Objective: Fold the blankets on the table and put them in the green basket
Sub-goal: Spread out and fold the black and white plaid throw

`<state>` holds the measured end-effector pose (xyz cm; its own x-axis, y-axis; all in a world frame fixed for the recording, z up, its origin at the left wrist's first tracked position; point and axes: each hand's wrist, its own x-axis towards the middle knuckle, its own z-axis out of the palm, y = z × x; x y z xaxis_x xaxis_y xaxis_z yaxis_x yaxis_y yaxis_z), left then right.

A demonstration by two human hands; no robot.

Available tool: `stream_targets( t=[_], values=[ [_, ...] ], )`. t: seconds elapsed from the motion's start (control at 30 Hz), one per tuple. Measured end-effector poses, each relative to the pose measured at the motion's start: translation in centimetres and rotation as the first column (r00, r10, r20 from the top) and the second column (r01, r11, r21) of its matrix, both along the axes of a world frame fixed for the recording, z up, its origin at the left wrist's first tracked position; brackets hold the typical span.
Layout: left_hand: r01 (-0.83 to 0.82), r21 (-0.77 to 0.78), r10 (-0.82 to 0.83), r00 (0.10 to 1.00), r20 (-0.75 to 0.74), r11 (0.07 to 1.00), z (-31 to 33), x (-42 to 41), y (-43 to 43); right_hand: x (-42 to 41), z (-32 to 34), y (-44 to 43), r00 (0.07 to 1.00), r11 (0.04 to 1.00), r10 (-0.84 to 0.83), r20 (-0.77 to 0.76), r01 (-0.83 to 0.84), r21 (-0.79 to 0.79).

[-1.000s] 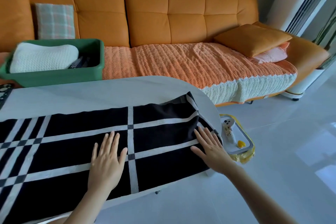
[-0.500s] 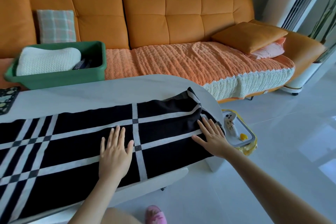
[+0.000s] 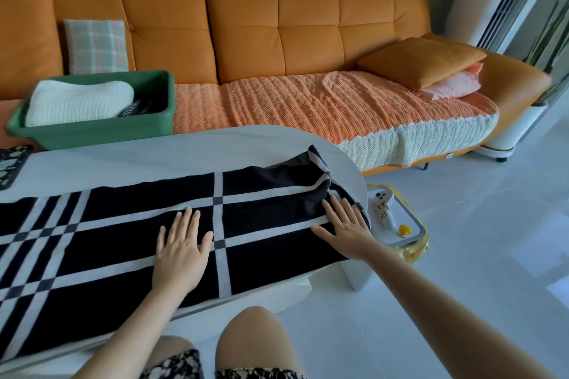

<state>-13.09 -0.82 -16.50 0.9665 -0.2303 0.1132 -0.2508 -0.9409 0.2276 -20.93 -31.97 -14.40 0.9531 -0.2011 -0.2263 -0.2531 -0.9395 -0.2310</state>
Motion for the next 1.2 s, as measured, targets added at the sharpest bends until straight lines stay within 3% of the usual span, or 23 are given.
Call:
stream_targets(
  t=[0.17,0.23,0.33,0.4,0.53,0.7,0.87,1.1,1.2],
  values=[
    [0.014,-0.032,-0.016,0.998,-0.062,0.999,0.5,0.2,0.2,0.1,0.6,0.0,1.000,1.000,0.016,-0.015,-0.017,-0.025],
    [0.006,-0.122,-0.016,0.997,-0.076,0.993,1.5,0.8,0.0,1.3,1.9,-0.8,0.996,1.000,-0.004,0.088,0.005,-0.010],
    [0.016,-0.277,-0.033,0.998,-0.056,0.961,3.4,2.8,-1.1,4.9,4.2,-2.9,0.928,0.991,-0.094,0.362,0.053,0.120],
    [0.084,-0.311,-0.096,0.995,-0.024,0.947,4.1,4.8,-2.5,7.6,5.5,-4.1,0.906,0.978,-0.103,0.411,0.017,0.207],
    [0.170,-0.331,-0.184,0.983,-0.010,0.928,5.0,8.7,-5.9,12.7,6.1,-5.0,0.943,0.970,0.058,0.328,-0.130,0.204],
    [0.239,-0.271,-0.260,0.965,-0.044,0.933,4.4,12.7,-8.6,15.9,5.8,-4.5,0.949,0.962,0.270,0.162,-0.257,-0.095],
    [0.245,-0.327,-0.256,0.967,0.009,0.913,3.2,14.0,-8.5,16.8,4.5,-7.6,0.956,0.945,0.278,0.090,-0.255,-0.206],
    [0.207,-0.410,-0.177,0.978,0.111,0.888,2.5,14.4,-8.5,17.7,4.4,-10.4,0.977,0.982,0.190,0.095,-0.189,-0.025],
    [0.151,-0.498,-0.105,0.987,0.119,0.854,2.6,14.2,-8.8,18.4,4.7,-9.9,0.980,0.952,0.032,0.196,-0.090,0.293]
  ],
)
